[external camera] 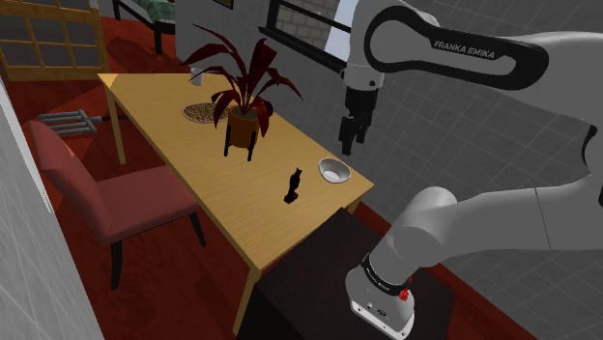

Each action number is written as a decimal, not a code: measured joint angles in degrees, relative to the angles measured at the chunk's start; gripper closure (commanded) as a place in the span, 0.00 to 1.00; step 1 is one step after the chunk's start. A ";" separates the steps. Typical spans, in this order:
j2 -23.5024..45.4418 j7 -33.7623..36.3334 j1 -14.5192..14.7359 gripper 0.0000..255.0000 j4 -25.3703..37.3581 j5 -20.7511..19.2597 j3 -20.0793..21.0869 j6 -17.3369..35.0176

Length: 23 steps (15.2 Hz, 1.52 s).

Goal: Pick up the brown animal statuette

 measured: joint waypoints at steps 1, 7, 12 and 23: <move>0.00 0.00 0.00 0.00 0.00 0.00 0.00 0.00; 9.41 -2.61 -0.75 0.00 -0.27 -2.34 -2.67 8.24; 20.23 -5.14 -1.47 0.00 1.32 -4.13 -5.07 16.20; 45.23 -10.64 -3.16 0.00 10.70 -5.26 -8.53 29.01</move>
